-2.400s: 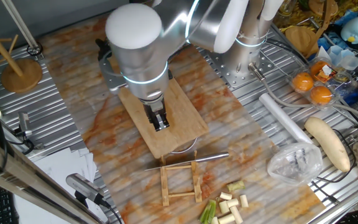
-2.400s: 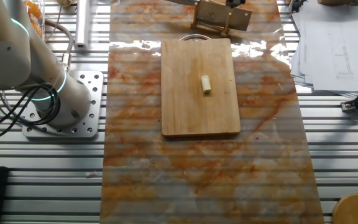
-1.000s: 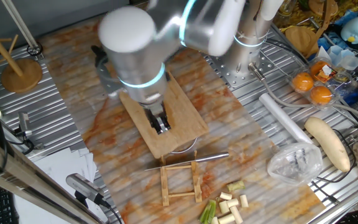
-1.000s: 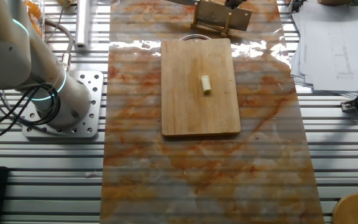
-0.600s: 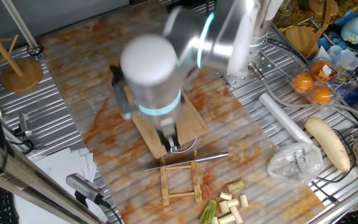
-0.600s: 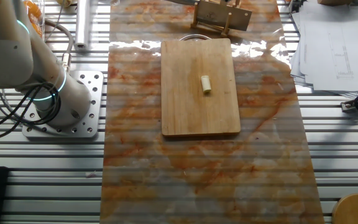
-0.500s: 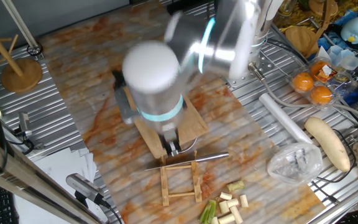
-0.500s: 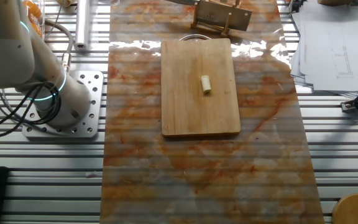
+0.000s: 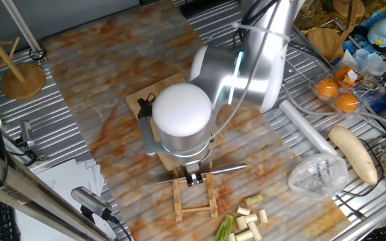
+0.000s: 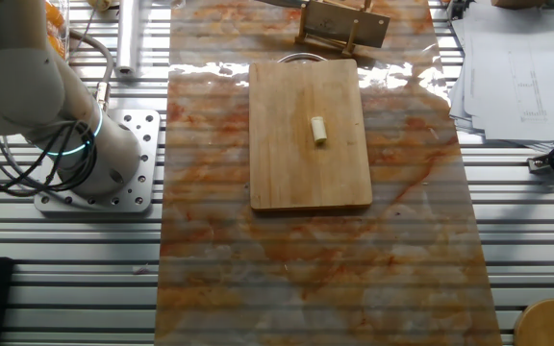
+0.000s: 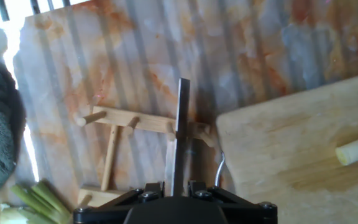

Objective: Chop the scallions

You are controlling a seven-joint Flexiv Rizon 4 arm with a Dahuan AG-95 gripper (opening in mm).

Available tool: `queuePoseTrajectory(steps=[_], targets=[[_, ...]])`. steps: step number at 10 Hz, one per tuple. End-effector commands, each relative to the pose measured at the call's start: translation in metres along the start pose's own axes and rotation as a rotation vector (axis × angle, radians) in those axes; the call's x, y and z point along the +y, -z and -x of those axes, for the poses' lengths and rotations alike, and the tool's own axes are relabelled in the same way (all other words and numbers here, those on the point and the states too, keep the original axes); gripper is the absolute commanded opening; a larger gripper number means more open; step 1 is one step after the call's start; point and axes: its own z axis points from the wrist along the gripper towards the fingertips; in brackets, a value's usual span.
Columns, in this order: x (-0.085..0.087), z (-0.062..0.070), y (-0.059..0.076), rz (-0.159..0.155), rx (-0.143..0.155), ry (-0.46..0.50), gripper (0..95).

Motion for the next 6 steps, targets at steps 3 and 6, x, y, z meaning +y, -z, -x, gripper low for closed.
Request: queuePoseTrajectory(steps=[3,6], targets=[[0.0006,0.0006,-0.0008,0.008,0.003,0.008,19.0],[0.0006,0.0006,-0.0008,0.004,-0.005,0.012,19.0]])
